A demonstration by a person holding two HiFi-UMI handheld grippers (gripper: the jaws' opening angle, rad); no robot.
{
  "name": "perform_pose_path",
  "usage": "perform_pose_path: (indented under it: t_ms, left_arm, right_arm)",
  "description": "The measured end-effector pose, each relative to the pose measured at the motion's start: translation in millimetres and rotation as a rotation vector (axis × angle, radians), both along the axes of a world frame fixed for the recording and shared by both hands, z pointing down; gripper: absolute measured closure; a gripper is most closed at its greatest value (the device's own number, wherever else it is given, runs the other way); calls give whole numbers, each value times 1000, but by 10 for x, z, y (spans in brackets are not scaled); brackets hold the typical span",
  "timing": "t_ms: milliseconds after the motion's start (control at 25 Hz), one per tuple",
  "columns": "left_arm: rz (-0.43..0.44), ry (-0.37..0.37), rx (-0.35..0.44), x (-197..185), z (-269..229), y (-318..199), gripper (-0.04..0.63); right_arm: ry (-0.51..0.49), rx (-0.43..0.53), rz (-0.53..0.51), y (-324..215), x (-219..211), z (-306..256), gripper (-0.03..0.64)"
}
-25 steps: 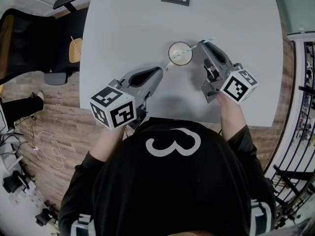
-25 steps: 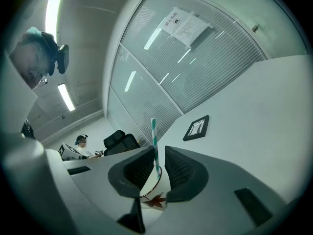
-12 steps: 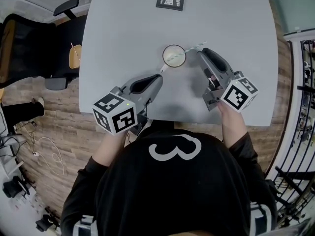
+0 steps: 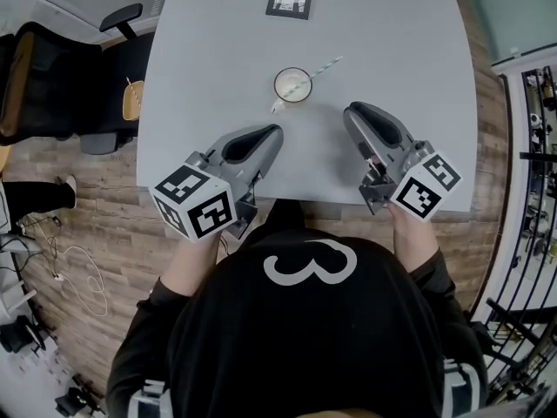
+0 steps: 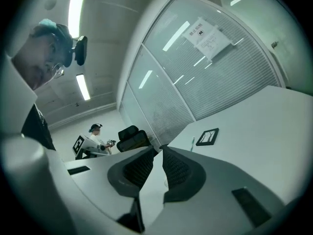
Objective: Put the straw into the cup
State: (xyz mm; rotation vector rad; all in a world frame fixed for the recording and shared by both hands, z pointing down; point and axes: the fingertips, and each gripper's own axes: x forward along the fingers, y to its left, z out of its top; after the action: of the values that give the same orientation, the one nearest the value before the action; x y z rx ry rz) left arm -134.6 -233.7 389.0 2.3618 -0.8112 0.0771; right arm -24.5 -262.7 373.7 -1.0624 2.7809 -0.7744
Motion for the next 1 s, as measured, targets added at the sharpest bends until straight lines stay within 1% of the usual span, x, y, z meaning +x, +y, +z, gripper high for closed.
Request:
perform_pose_path:
  t_ms: [80,200,320,640,1000]
  left_arm:
    - [-6,-1,32,28,-122,89,572]
    - [-12,0,62,47,-262,290,572]
    - [-6,-1,90,72,-388,523,572]
    - [36,-11,213,292,-833,1203,572]
    - [55,-18,312,482,-1194,1786,572]
  right_arm:
    - [2,42,-47,174,-45,-133,580]
    - [-16,80,-103,458,-134,-274,589]
    - [-64,85,-135,741,-199,-377,591]
    - [-88,151,-153,1495,-82,-728,597]
    - [-77,253,-160,2140,90,-1083,603]
